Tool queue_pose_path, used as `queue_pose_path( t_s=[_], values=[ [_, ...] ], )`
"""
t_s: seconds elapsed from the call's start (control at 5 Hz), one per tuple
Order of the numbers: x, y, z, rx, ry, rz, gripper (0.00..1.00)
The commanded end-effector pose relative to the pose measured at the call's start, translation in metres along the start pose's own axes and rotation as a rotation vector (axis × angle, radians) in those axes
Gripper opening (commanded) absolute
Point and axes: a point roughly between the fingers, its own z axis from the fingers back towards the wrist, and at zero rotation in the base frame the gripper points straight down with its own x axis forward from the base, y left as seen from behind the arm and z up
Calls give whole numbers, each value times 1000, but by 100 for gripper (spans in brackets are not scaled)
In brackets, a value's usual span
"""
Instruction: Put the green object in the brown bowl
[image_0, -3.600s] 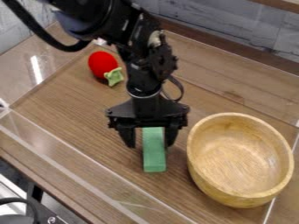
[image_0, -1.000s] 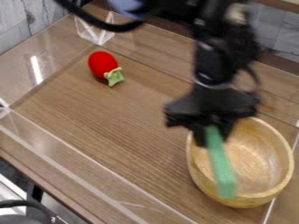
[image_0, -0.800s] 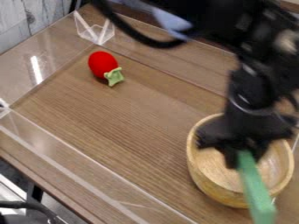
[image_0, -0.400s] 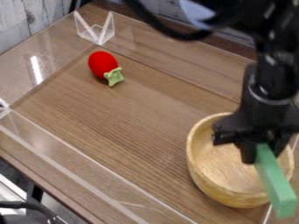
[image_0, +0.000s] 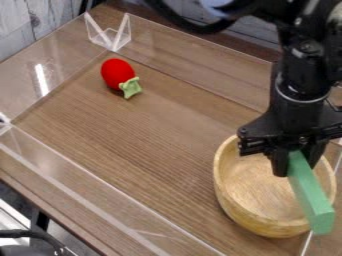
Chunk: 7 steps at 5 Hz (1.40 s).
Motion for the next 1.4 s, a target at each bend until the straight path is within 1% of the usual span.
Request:
queue_pose_path(
  t_s=[0.0, 0.2, 0.4, 0.6, 0.8, 1.0, 1.2],
  values=[
    [5, 3, 9, -41, -35, 37, 0],
    [-3, 5, 4, -43, -31, 3, 0],
    [-8, 6, 0, -54, -26, -16, 0],
    [7, 11, 1, -62, -38, 35, 0],
    [18, 15, 0, -79, -49, 85, 100],
    [10, 7, 4, -95, -42, 54, 0],
    [-2, -1, 8, -106, -34, 6, 0]
  ],
)
